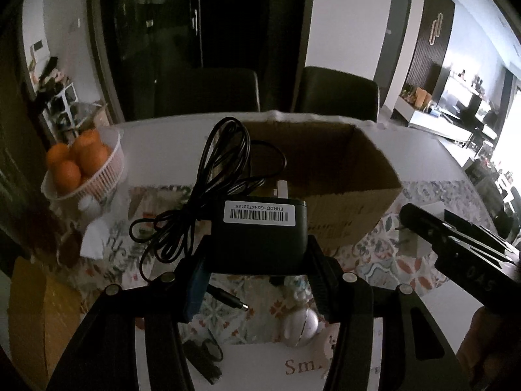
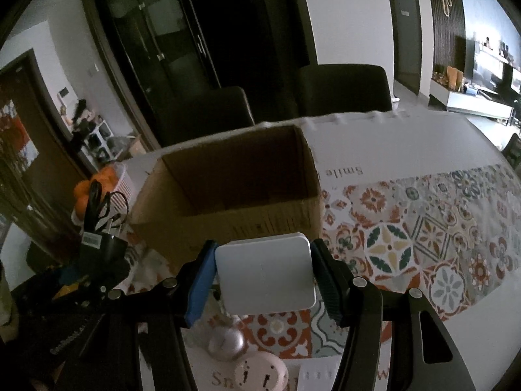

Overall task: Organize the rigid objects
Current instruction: 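Carry the black adapter and white charger over the cardboard box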

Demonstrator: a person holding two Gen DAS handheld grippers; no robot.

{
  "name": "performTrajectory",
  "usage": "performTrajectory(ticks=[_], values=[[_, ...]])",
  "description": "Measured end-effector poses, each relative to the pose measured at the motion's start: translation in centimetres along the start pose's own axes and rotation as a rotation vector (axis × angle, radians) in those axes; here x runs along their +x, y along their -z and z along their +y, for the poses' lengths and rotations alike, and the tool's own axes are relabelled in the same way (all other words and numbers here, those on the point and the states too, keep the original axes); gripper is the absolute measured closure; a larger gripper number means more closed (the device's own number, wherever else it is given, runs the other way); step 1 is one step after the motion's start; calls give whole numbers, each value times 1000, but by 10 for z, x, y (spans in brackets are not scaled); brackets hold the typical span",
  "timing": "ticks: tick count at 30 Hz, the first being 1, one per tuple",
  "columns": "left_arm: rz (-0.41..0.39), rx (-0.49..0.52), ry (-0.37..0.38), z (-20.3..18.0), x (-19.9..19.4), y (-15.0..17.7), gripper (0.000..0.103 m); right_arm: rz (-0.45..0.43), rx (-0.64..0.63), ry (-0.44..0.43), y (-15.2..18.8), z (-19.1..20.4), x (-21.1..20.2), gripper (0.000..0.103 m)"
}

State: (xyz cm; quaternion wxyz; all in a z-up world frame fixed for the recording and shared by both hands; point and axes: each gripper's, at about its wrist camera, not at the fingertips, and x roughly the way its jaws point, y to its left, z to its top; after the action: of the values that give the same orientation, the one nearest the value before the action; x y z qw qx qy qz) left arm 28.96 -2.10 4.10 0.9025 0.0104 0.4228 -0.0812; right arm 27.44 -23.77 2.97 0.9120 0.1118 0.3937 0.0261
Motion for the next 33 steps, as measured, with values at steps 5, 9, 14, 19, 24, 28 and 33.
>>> performTrajectory(ticks=[5,9,14,19,24,28,33], values=[[-25,11,-4,-4,-7,-21,50,-16,10,-22,-19,1,-5,45],[-23,13,-1,-6,-6,-37,50,-21,18,-30,-33,1,-4,45],[-23,4,-3,-6,0,-51,50,-24,25,-35,-52,1,3,44],[-24,8,17,-7,10,-66,50,-11,27,-55,-65,1,14,44],[-21,19,41,-8,22,-77,50,-4,27,-66,-76,-1,28,44],[-10,29,58,-9,36,-86,50,3,24,-67,-85,-2,40,44],[2,49,68,-8,53,-92,50,22,8,-67,-95,-3,56,44]])
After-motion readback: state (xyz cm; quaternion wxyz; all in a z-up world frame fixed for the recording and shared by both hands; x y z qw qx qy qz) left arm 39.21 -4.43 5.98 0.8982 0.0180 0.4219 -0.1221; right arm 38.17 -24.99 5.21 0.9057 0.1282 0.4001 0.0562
